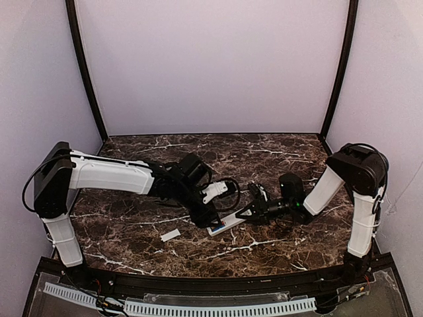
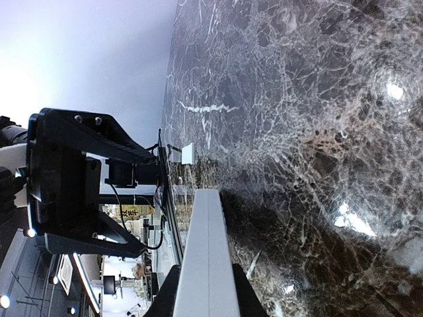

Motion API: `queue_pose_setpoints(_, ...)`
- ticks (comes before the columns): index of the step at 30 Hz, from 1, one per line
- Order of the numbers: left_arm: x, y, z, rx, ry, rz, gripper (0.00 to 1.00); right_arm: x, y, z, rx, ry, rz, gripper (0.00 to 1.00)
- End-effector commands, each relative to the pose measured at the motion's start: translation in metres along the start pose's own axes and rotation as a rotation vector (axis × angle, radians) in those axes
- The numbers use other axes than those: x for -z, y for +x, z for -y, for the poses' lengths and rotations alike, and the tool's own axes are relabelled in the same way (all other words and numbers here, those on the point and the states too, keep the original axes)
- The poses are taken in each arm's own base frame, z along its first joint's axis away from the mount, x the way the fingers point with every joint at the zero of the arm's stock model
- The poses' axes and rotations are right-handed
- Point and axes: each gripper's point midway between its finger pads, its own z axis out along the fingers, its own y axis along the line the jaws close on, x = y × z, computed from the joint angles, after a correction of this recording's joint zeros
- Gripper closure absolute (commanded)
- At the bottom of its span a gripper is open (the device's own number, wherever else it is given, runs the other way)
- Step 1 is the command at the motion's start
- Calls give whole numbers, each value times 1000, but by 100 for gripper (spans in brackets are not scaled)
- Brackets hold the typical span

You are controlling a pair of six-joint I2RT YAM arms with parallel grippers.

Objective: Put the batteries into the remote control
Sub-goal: Pass from the right arm to the left

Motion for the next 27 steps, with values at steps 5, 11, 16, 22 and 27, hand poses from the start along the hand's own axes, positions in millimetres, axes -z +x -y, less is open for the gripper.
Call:
queue_pose_setpoints(5, -11, -9, 5, -34, -15, 13, 29, -3, -6, -7, 36, 11, 23, 92)
queue_pose_setpoints(11, -29, 5, -1, -64, -73, -73, 31, -4, -8, -8, 37, 9, 27, 88)
queue_pose_setpoints(16, -37, 10, -11, -73, -125, -116, 45, -4, -7, -9, 42, 10, 22, 80)
queue_pose_setpoints(22, -40, 17, -11, -92, -117, -154, 61, -2, -7, -10, 53, 22, 14, 60)
queue_pose_setpoints(27, -38, 27, -9, -121, -103, -204, 68, 9, -16, -11, 71, 50, 38, 42)
